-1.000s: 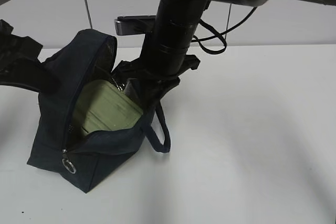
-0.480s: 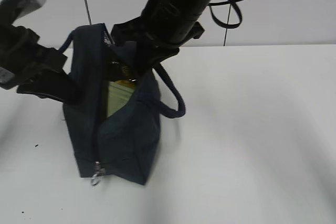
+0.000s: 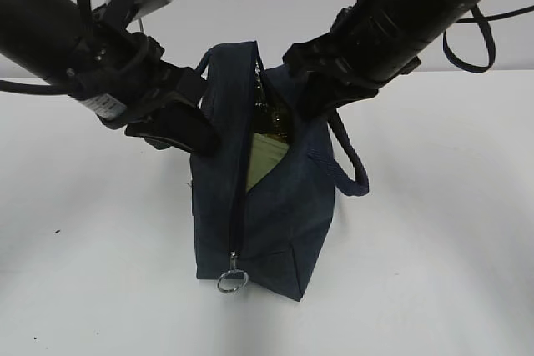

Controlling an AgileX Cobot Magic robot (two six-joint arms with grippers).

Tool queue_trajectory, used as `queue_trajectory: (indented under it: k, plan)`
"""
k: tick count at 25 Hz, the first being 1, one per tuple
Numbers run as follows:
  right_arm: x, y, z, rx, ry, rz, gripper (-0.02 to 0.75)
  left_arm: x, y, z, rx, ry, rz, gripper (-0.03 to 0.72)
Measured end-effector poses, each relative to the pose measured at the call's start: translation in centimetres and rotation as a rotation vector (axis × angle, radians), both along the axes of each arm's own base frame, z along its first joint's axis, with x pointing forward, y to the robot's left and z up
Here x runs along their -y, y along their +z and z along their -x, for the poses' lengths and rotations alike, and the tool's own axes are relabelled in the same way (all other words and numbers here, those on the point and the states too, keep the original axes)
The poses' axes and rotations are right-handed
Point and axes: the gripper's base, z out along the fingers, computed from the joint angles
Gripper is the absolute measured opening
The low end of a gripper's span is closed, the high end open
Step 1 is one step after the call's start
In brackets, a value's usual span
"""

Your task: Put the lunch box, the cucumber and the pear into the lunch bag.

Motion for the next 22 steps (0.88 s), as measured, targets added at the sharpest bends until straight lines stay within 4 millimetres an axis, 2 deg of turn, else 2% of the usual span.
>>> queue_trajectory:
  k: [4, 5, 8, 9, 10, 12, 16, 19, 22]
  plan:
    - [0.2, -0.9, -0.7, -0.007, -0.015, 0.007, 0.011, 0.2, -1.0, -0.5, -0.027, 0.002, -0.010, -0.008]
    - [0.2, -1.2, -0.9, -0.013, -0.016, 0.008, 0.034, 0.2, -1.1, -0.5, -0.030, 0.002, -0.011, 0.006]
    - [0.1, -1.6, -1.1, -0.009, -0.006, 0.010, 0.164, 0.3, -1.0, -0.6, -0.027, 0.002, -0.010, 0.104]
    - [0.1, -1.6, -1.1, -0.004, -0.001, 0.012, 0.235, 0.3, -1.0, -0.6, -0.026, 0.001, -0.012, 0.155]
    - [0.1, -1.6, -1.1, 0.001, 0.003, 0.014, 0.359, 0.2, -1.0, -0.6, -0.023, -0.001, -0.017, 0.207]
    - [0.2, -1.2, -1.0, 0.020, 0.010, 0.025, 0.468, 0.1, -0.9, -0.6, -0.013, -0.008, -0.031, 0.281]
    - [0.9, 0.4, -0.2, 0.075, 0.027, 0.063, 0.517, -0.3, 0.0, -0.2, 0.030, -0.016, -0.047, 0.332]
    - [1.7, 2.2, 0.7, 0.124, 0.018, 0.100, 0.524, -0.9, 2.0, 0.6, 0.122, -0.007, -0.042, 0.339]
    - [2.5, 3.7, 2.5, 0.180, -0.004, 0.089, 0.524, -1.6, 3.9, 1.5, 0.228, 0.030, -0.020, 0.340]
